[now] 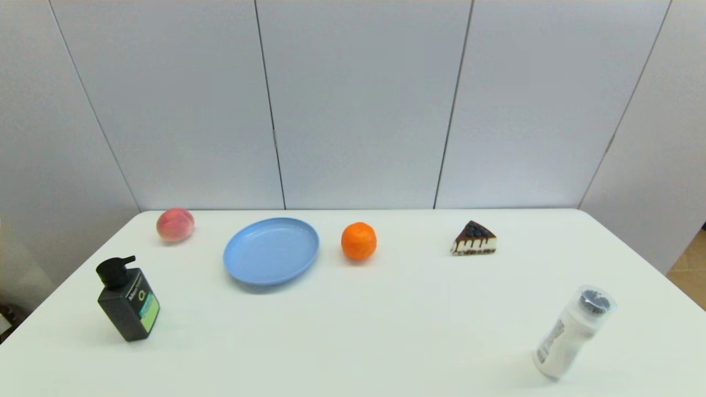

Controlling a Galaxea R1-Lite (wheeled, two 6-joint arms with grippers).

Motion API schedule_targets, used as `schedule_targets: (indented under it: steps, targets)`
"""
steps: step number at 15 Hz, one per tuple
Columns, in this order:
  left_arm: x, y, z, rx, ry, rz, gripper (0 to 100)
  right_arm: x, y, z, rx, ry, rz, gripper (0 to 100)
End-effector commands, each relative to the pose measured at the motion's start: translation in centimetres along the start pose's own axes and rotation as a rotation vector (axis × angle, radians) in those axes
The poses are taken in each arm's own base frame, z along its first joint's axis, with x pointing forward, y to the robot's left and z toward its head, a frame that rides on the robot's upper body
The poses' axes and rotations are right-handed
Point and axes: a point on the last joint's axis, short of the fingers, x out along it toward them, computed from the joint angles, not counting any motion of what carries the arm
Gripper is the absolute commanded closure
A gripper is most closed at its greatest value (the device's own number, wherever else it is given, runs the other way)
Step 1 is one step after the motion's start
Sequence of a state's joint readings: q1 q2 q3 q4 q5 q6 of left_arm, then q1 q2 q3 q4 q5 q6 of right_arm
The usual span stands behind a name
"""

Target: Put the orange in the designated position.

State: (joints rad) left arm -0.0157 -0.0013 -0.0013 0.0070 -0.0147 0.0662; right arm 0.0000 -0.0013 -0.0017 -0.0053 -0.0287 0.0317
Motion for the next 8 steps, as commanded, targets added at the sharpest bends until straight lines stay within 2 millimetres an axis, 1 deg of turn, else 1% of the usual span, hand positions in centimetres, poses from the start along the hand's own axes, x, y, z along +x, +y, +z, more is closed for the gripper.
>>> schedule_targets:
  steps: [1, 8]
  targets:
    - [0.03, 0.00, -0.07, -0.016, 0.003, 0.004, 0, 0.00, 0.00, 0.00, -0.001, -0.001, 0.000, 0]
    - [0.03, 0.01, -0.05, -0.016, 0.002, 0.004, 0, 0.01, 0.00, 0.01, -0.001, 0.001, 0.000, 0]
